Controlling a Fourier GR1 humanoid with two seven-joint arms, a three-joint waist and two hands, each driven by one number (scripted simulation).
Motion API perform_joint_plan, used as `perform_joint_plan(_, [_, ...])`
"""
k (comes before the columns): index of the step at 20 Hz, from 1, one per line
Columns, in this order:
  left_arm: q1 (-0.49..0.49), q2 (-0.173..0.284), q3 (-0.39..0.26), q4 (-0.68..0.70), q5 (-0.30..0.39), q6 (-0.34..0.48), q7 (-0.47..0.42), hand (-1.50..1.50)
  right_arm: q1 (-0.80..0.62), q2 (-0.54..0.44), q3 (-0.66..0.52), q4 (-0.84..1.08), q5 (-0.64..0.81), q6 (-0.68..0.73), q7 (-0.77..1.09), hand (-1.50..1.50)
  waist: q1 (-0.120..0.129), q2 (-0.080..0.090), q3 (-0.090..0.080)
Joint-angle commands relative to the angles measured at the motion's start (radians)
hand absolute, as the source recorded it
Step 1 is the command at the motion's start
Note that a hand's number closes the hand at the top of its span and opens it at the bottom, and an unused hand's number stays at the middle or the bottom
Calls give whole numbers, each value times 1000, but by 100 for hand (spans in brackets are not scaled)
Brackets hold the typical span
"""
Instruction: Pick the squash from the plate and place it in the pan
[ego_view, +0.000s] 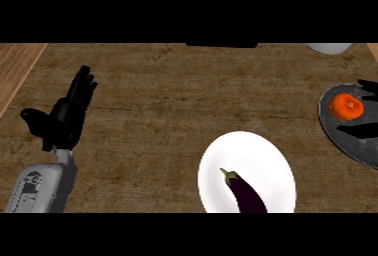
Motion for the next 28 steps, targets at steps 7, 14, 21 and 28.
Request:
perform_joint_plan(7, [27,21,40,2,26,-13,13,0,-14,-99,-198,61,-225,142,-193,-150,-37,-18,-3])
perform_joint_plan(14, [60,3,14,-50,-8,15,19,0,171,-194,-216,109,-295,484,-362,-150,-55,-24,-4])
perform_joint_plan(21, [23,30,65,16,4,14,7,0,305,-288,-211,35,-358,693,-453,-150,-94,-31,-8])
perform_joint_plan(28, [57,30,69,-2,10,6,-5,0,419,-297,-191,-47,-429,767,-424,-150,-91,-34,-9])
